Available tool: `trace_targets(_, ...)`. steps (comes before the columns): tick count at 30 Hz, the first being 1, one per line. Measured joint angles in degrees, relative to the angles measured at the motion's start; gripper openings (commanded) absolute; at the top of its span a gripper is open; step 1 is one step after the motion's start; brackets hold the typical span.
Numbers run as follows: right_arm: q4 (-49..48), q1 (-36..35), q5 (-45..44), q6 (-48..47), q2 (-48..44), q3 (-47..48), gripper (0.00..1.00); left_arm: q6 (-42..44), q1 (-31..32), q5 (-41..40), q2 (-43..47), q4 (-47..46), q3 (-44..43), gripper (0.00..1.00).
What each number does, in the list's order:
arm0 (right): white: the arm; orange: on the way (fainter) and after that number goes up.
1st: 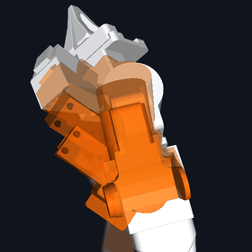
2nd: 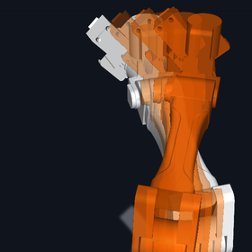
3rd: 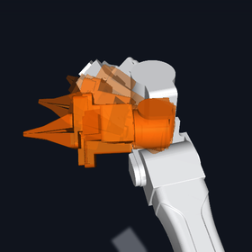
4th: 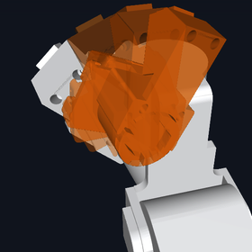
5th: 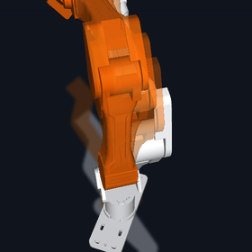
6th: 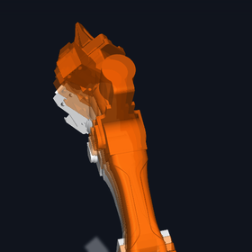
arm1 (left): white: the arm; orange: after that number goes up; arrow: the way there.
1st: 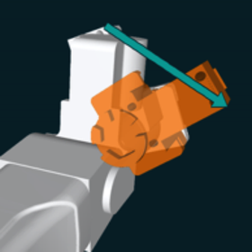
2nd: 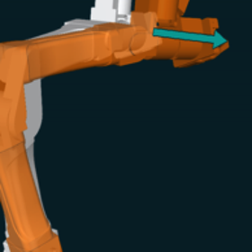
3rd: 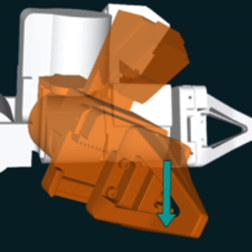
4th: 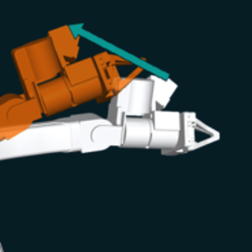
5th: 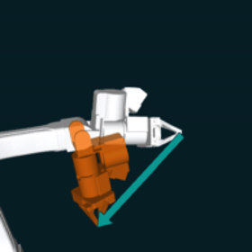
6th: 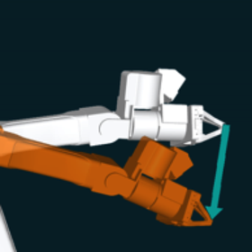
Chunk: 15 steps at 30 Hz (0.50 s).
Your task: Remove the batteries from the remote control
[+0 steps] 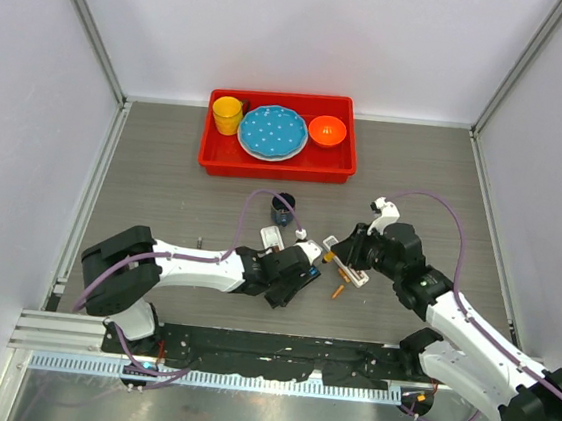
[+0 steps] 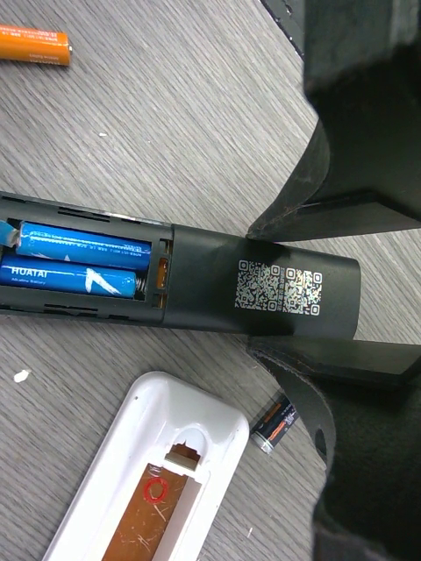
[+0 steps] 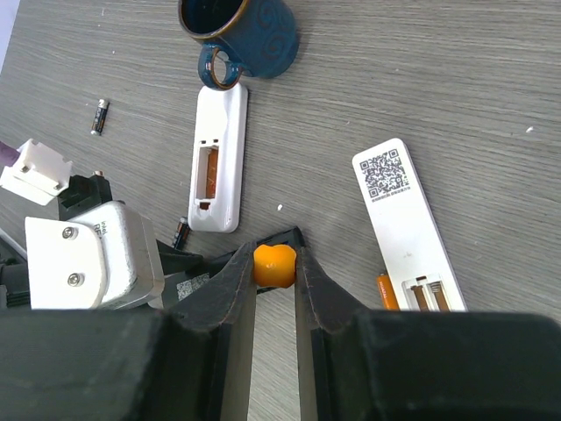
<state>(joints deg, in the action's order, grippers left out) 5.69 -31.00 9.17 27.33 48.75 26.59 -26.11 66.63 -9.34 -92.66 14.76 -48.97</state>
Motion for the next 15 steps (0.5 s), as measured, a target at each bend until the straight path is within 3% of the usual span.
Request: trace_targets(15, 2.6, -0.4, -3.7, -0.3, 0.4, 2.0, 0.01, 0.0, 0.0, 0.0, -0.5, -1.2, -0.2, 0.00)
